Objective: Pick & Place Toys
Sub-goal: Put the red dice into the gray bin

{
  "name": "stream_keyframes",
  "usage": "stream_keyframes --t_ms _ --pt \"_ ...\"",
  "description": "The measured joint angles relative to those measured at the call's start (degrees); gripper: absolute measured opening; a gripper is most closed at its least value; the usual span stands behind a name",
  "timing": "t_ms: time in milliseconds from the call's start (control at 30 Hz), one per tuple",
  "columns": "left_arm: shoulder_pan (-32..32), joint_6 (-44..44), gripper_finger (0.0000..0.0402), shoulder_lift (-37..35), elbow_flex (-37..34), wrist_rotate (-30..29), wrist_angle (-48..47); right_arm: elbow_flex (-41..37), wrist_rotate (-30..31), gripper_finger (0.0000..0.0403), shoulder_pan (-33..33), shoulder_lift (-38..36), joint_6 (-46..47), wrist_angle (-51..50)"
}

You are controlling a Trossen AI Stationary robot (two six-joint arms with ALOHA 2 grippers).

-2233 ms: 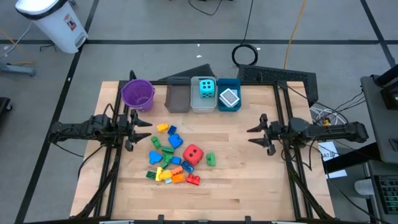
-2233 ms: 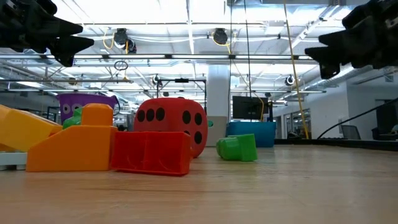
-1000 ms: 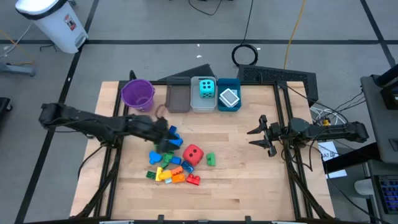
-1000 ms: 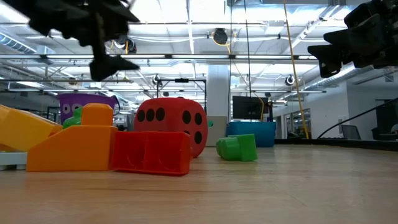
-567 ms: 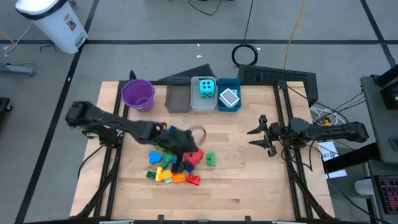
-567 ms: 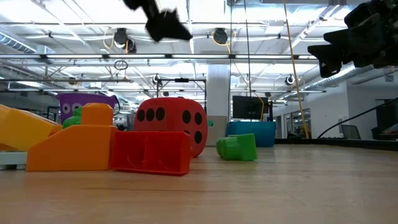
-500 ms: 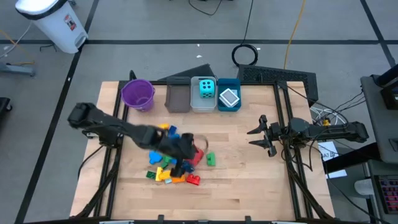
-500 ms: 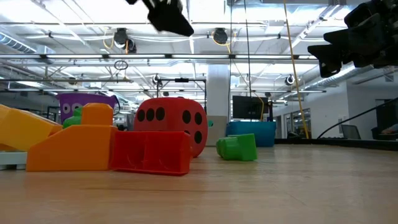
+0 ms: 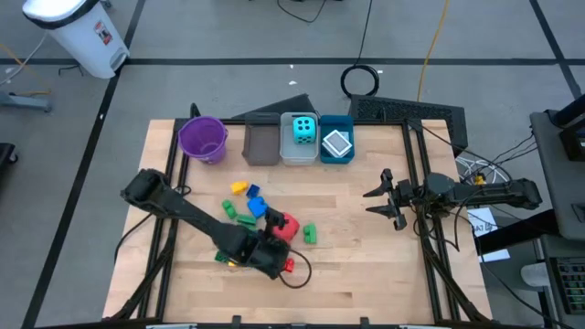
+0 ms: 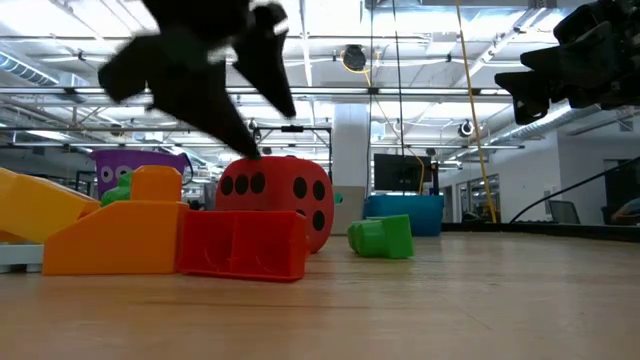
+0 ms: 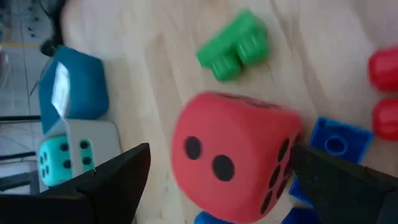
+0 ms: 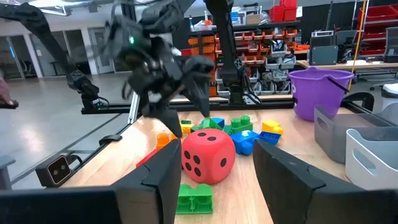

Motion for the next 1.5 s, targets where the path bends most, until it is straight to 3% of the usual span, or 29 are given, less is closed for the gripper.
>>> stream_keyframes --t_ms 267,500,767,867,1100,1300,1500 --pt "0.0 2.1 0.0392 5.6 0.1 -0.9 -0.3 0.0 0.0 0.017 0.0 0.0 0.0 0.0" --pt "2.0 -3.6 0.0392 5.8 0.1 1.0 -0.8 0.0 0.0 0.0172 0.0 0.0 0.0 0.0" --pt "2.5 0.8 0.0389 5.8 0.0 0.6 -4.3 0.0 0.0 0.017 0.0 0.0 0.0 0.0" --pt "2.9 1.3 0.0362 5.7 0.0 0.9 -4.1 0.0 0.0 0.0172 0.0 0.0 0.0 0.0" --pt "4.2 0.4 0.0252 5.6 0.0 2.5 -3.9 0.0 0.0 0.0174 0.0 0.0 0.0 0.0" --pt "5.3 -1.1 0.0245 5.6 0.0 2.4 -3.6 0.0 0.0 0.0172 0.0 0.0 0.0 0.0" --pt "5.4 -0.5 0.0237 5.9 2.1 -3.6 -6.0 0.0 0.0 0.0173 0.0 0.0 0.0 0.0"
